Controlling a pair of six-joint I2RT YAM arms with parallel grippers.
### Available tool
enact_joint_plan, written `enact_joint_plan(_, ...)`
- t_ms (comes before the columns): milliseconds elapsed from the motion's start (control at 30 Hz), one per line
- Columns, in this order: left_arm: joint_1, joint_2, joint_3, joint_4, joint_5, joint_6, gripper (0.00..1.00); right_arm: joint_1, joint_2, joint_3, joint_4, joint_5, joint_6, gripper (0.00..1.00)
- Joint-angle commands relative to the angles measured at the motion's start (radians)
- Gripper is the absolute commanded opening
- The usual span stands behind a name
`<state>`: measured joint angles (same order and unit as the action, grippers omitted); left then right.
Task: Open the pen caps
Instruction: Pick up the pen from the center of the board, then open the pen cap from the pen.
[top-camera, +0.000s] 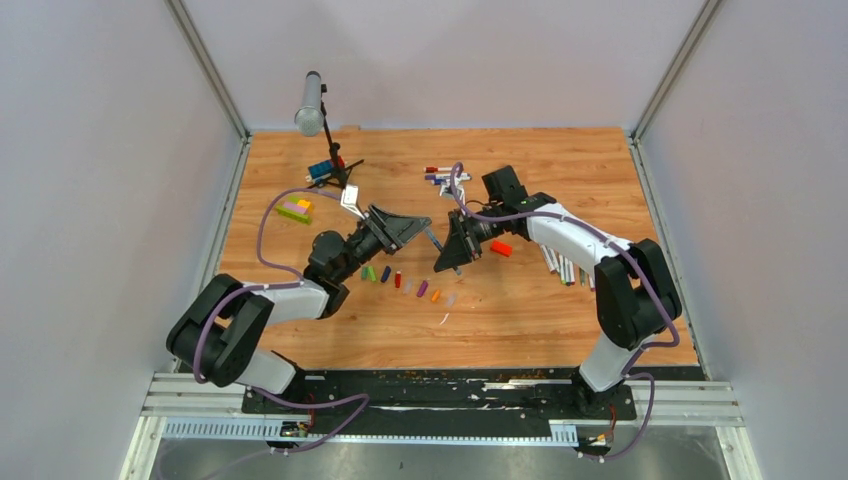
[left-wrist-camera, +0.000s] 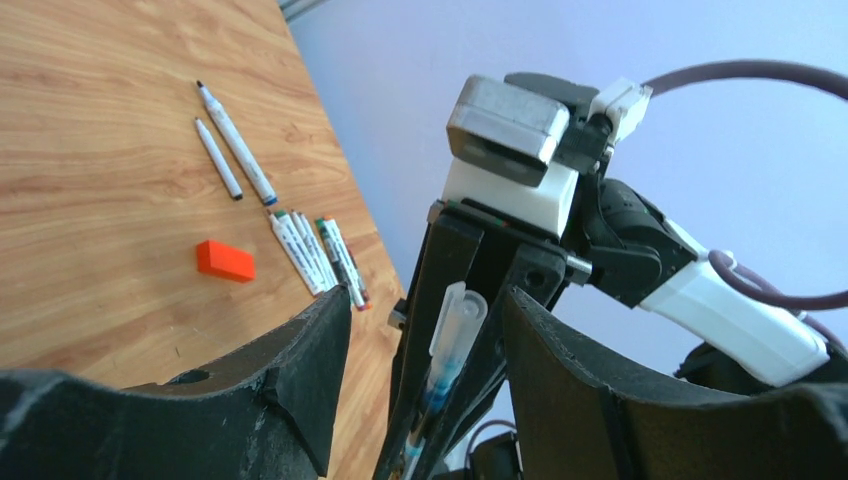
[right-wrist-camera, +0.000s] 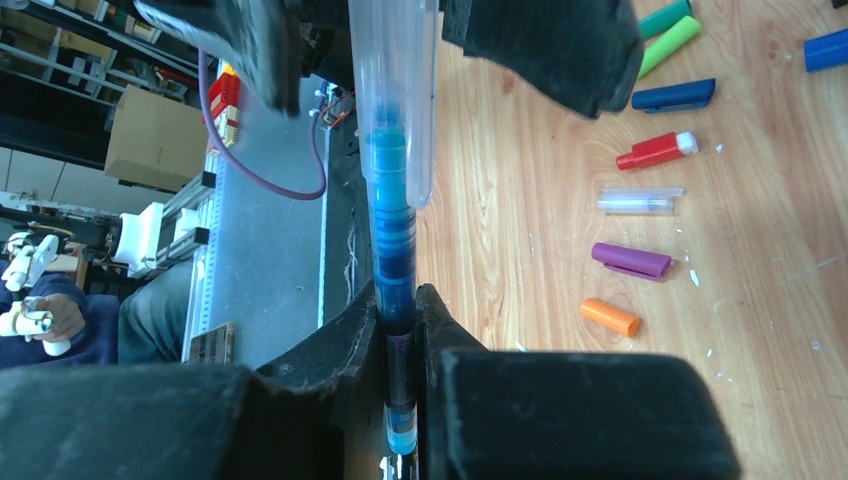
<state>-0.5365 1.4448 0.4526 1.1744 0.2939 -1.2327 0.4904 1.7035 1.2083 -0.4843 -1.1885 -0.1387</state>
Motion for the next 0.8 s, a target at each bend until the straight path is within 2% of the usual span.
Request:
enact_joint_plan(0,0.001,-0.029,-0.016,0.067,0.052,-0.003,0.63,0.006,-0.031,-0.006,0.07,-0.074,0.024,0.0)
enact_joint_plan(133,0.0,-0.036,-0.017,0.05,0.049,-0.003,0.61,0.006,-0.026,-0.007,0.066,-0.042,0.023,0.0)
enact_joint_plan(233,-0.002,-0.041,-0.009,0.018,0.035,0.002,0.52,0.012,-0.017,-0.006,0.062,-0.025,0.023,0.0)
enact_joint_plan(333,-0.011,-0.04,0.01,-0.009,0.021,0.013,0.29,0.023,-0.003,0.001,0.048,-0.004,0.015,0.0)
enact_joint_plan(400,-0.013,-0.043,0.027,-0.033,0.024,0.022,0.02,0.029,0.005,0.008,0.034,0.008,0.009,0.0)
enact_joint_plan(533,0.019,-0.124,0.029,-0.159,-0.064,0.064,0.0,0.032,0.004,-0.024,0.048,0.002,0.015,0.0)
enact_joint_plan(667,0.096,-0.311,0.019,-0.319,-0.271,0.108,0.0,0.052,-0.048,-0.152,0.095,-0.005,0.012,0.0)
enact_joint_plan(767,0.146,-0.428,0.018,-0.429,-0.373,0.117,0.0,0.054,-0.091,-0.217,0.082,-0.002,-0.026,0.0)
